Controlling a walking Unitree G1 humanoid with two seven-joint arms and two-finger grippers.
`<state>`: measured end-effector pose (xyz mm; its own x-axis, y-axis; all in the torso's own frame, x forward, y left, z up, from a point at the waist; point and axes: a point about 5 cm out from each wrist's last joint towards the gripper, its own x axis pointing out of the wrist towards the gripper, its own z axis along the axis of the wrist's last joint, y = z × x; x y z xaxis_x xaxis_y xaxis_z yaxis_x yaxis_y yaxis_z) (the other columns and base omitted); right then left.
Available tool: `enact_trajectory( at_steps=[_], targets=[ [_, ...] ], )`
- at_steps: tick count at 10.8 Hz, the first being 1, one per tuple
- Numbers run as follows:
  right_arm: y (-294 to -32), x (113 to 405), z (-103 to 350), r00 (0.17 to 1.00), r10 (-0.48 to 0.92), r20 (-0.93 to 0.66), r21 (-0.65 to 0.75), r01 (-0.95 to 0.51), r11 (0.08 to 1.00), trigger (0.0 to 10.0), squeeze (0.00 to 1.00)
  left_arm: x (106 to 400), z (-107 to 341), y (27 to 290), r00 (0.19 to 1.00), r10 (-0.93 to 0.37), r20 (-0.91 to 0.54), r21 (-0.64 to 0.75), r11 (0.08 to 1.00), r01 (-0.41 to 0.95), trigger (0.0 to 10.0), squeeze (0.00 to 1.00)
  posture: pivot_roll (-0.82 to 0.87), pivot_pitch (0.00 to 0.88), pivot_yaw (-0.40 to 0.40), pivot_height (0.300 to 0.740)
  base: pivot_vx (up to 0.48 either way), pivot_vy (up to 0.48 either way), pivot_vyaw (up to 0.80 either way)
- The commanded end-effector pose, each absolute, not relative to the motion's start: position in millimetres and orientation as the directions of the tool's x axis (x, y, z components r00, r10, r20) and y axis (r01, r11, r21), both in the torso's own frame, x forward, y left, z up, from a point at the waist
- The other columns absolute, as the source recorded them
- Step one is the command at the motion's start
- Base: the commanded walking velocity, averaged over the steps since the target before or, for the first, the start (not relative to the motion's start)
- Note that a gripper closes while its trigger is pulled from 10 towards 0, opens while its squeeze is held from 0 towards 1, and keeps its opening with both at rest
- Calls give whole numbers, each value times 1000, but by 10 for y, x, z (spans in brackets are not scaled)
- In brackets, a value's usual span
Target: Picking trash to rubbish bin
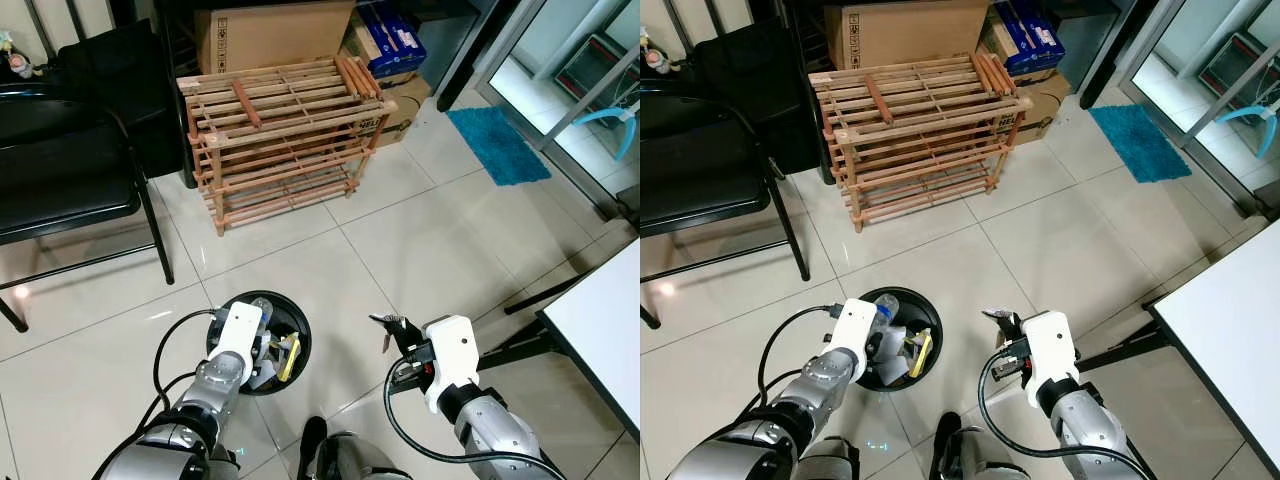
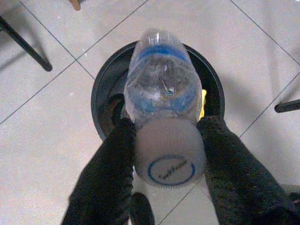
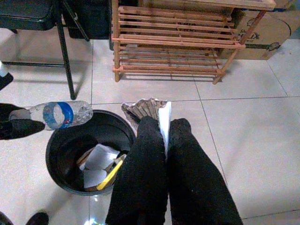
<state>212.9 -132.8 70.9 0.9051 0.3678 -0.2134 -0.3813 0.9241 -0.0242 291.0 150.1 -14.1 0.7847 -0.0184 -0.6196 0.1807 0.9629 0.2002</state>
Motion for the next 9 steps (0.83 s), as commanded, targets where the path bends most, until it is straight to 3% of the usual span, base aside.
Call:
enact_trajectory(
  at_steps=[1, 6, 7, 8, 9],
  targets=[
    [-1438, 2093, 699, 915, 333, -227, -39, -351, 936, 10000, 0, 2877, -177, 1438, 776, -22, -631, 191, 964, 183, 10000, 1000, 144, 257, -214, 740, 0, 0, 0],
    [-1440, 2086, 700, 916, 330, -227, -44, -349, 936, 10000, 0, 2899, -155, 1487, 785, -1, -620, 210, 963, 167, 10000, 1000, 145, 253, -214, 740, 0, 0, 0],
    [-1443, 2086, 706, 917, 330, -226, -47, -348, 936, 10000, 0, 2919, -135, 1457, 793, -14, -609, 207, 963, 176, 10000, 259, 145, 253, -214, 740, 0, 0, 0],
    [-1446, 2091, 712, 917, 330, -223, -47, -349, 936, 10000, 0, 2948, -105, 1437, 804, -17, -594, 201, 965, 169, 10000, 0, 148, 244, -212, 740, 0, 0, 0],
    [-1439, 2107, 709, 914, 339, -221, -43, -357, 933, 10000, 0, 3005, -38, 1421, 832, -6, -555, 203, 969, 142, 10000, 0, 155, 241, -211, 740, 0, 0, 0]
  ],
)
